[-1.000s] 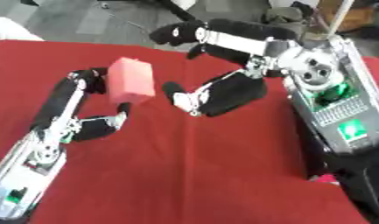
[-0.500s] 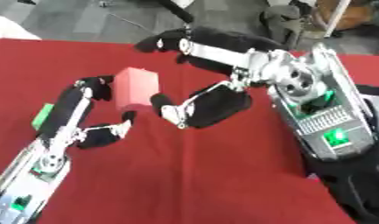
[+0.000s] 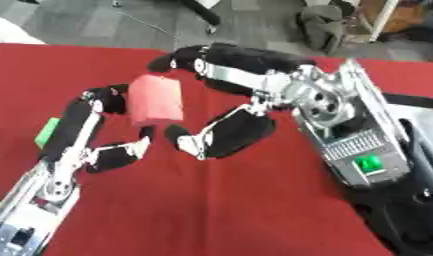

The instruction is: Pick up the objects with one hand, pass them to the other hand, and then place them into the box on the other side of the table.

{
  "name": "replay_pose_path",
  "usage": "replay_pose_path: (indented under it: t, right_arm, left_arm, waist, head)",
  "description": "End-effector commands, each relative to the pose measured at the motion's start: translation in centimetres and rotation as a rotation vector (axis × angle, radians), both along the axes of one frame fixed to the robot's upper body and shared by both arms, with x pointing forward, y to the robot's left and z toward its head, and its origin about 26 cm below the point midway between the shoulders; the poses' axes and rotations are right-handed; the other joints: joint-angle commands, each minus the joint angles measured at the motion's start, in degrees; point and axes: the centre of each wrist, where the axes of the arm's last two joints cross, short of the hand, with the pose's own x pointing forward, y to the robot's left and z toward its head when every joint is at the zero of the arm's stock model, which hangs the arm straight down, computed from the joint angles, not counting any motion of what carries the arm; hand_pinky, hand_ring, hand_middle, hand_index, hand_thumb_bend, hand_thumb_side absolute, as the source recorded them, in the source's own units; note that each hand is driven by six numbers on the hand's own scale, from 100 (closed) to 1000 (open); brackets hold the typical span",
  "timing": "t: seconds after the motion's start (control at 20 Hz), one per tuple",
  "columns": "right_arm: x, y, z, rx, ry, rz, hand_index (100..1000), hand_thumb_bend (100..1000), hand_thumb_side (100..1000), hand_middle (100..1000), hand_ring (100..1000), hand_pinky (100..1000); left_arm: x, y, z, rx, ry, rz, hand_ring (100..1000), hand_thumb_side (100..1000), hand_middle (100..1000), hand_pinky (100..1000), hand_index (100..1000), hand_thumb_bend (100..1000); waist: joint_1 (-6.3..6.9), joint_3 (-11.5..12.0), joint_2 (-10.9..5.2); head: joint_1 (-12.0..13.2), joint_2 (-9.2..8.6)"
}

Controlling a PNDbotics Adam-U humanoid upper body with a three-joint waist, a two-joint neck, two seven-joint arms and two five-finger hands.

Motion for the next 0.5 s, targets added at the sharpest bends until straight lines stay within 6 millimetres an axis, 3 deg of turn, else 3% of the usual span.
replay_pose_path:
  t: [0.05, 0.5]
  right_arm:
    - [-0.32, 0.13, 0.39, -0.003, -0.032, -0.016, 984, 212, 308, 943, 1000, 920]
    - [-0.10, 0.55, 0.06, 0.002, -0.092, -0.053, 989, 234, 282, 954, 1000, 945]
  left_arm:
    - [-0.35, -0.16, 0.88, -0.019, -0.038, -0.014, 566, 201, 501, 646, 507, 100]
    - [-0.67, -0.41, 0.95, -0.036, -0.054, -0.032, 564, 203, 498, 644, 506, 100]
  waist:
    - [0.28, 0.11, -0.99]
    - [0.25, 0.26, -0.88]
  head:
    - [-0.38, 0.05]
    - [-0.86, -0.13]
